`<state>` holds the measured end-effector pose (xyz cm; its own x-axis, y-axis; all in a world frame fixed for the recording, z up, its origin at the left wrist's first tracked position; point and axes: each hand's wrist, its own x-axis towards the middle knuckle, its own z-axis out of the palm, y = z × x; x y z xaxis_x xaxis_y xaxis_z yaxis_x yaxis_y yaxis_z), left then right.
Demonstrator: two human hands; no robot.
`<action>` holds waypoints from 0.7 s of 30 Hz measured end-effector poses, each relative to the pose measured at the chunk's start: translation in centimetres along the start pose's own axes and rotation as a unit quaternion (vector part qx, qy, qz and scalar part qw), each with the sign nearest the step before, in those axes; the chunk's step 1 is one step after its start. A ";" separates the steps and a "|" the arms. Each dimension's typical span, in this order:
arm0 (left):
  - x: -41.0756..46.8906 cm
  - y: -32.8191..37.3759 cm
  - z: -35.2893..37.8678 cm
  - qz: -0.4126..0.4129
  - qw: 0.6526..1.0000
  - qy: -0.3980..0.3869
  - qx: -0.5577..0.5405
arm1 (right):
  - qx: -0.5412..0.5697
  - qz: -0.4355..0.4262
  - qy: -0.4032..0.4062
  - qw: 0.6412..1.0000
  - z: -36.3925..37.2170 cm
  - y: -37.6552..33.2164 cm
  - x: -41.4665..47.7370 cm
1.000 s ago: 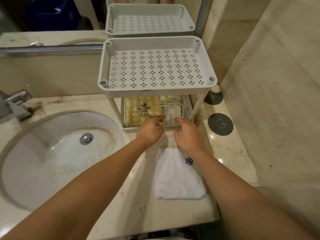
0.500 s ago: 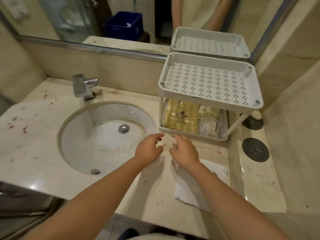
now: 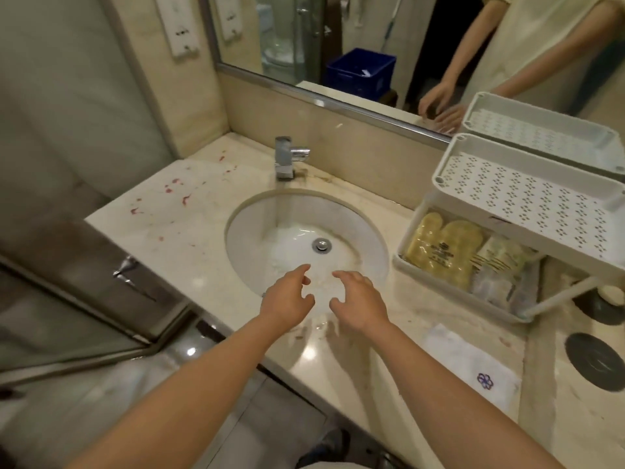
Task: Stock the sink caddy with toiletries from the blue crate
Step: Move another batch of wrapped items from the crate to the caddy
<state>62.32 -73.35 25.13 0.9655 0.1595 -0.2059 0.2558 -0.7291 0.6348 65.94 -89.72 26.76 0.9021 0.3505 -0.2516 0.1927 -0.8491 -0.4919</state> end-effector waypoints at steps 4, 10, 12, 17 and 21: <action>-4.2 -3.7 -2.3 -0.037 0.999 0.031 -0.012 | -0.016 -0.042 -0.012 0.999 2.3 -4.3 -1.4; -11.4 -9.6 -6.4 -0.117 0.988 0.097 -0.030 | -0.028 -0.122 -0.049 0.991 6.9 -11.7 -4.0; -14.1 -11.6 -7.8 -0.137 0.982 0.127 -0.031 | -0.031 -0.151 -0.065 0.986 8.4 -14.5 -5.0; -21.1 -16.7 -11.0 -0.195 0.959 0.202 -0.042 | -0.045 -0.239 -0.088 0.966 12.2 -21.7 -7.9; -26.2 -20.0 -13.0 -0.232 0.943 0.238 -0.032 | -0.082 -0.310 -0.095 0.942 15.0 -26.5 -10.5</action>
<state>32.56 -54.27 27.54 0.6572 0.7432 -0.1254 0.6443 -0.4675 0.6052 45.60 -64.98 29.87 0.5140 0.8507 -0.1101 0.7312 -0.5017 -0.4622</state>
